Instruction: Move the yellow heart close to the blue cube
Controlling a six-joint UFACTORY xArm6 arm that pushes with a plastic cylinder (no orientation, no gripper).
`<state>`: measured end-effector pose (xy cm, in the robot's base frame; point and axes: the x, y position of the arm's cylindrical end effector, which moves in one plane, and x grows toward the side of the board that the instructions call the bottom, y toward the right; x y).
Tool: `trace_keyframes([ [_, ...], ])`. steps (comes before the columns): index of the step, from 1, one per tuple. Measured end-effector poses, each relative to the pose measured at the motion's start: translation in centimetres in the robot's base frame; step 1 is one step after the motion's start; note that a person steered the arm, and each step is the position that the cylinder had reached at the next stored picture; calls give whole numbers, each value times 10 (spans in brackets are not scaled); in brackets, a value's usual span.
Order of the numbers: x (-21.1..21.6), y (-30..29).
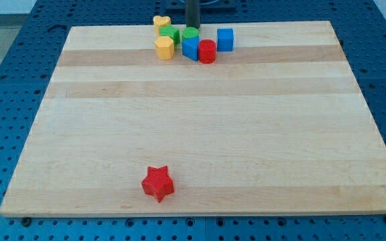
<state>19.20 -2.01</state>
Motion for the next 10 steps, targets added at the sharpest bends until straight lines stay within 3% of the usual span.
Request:
trace_keyframes([
  [2,17,-14],
  [4,2,32],
  [6,10,235],
  [7,82,270],
  [8,163,183],
  [9,206,53],
  [10,205,-92],
])
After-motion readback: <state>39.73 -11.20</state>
